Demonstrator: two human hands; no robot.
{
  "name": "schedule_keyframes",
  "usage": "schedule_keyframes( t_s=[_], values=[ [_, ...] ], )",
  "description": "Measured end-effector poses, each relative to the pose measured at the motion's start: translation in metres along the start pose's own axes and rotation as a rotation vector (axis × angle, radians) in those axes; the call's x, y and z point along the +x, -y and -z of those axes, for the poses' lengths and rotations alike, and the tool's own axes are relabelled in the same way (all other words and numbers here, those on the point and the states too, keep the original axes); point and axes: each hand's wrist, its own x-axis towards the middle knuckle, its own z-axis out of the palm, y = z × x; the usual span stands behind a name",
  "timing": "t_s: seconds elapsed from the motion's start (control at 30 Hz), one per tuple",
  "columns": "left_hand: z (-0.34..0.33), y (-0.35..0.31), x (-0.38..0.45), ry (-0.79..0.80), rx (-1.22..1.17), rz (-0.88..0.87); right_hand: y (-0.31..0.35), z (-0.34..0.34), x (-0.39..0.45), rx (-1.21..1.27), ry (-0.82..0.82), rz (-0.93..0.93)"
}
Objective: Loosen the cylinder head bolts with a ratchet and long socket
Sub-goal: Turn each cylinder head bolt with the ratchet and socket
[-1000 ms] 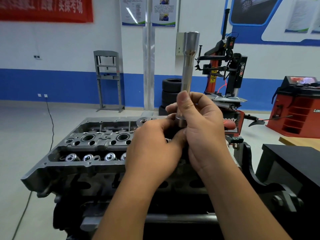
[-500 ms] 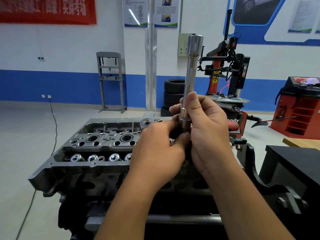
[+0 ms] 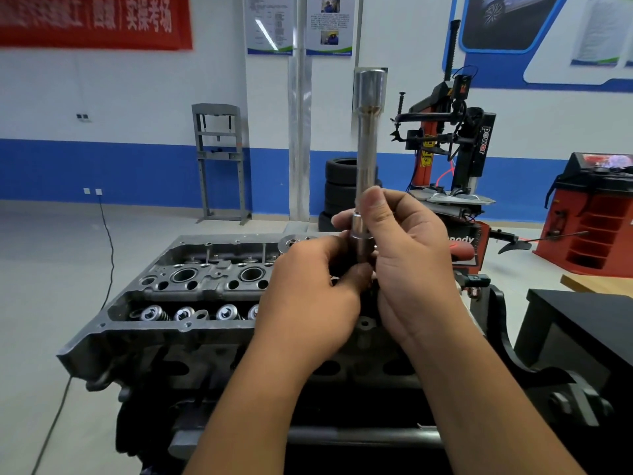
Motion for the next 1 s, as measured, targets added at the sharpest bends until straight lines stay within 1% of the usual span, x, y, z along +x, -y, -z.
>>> schedule_keyframes(
  t_s=[0.1,0.23,0.27,0.33,0.4,0.47,0.57,0.67,0.77,0.87,0.93,1.0],
  values=[
    [-0.004,0.004,0.002,-0.095,0.027,0.017,0.001,-0.001,-0.001,0.027,0.014,-0.042],
    [-0.007,0.006,0.002,-0.175,0.105,0.028,0.002,0.000,-0.002,0.018,-0.045,0.043],
    [-0.008,0.006,0.002,-0.173,0.118,0.020,0.001,0.001,-0.002,0.012,-0.051,0.059],
    [-0.008,0.003,0.002,-0.116,0.100,-0.005,0.000,0.001,-0.002,0.005,-0.053,0.078],
    [-0.005,0.001,0.002,-0.048,0.065,-0.011,-0.001,0.002,0.000,0.045,-0.070,0.063],
    [-0.003,0.001,0.003,-0.019,0.039,-0.009,-0.001,0.002,0.001,0.110,-0.073,0.027],
    [-0.004,0.006,0.004,-0.067,0.031,0.000,-0.001,0.002,0.001,0.122,-0.055,-0.006],
    [-0.005,0.006,0.002,-0.098,0.058,0.011,0.000,0.002,0.001,0.073,-0.093,0.046],
    [-0.004,0.000,0.001,-0.042,0.032,-0.002,-0.002,0.003,0.000,0.040,-0.092,0.087],
    [-0.003,-0.004,0.001,0.015,-0.021,0.001,-0.005,0.003,0.000,0.046,-0.047,0.096],
    [-0.003,-0.003,0.001,-0.011,-0.023,0.004,-0.005,0.003,-0.001,0.088,-0.015,0.058],
    [-0.004,0.002,0.002,-0.045,-0.010,0.017,-0.004,0.003,-0.001,0.119,-0.017,0.036]
  ],
)
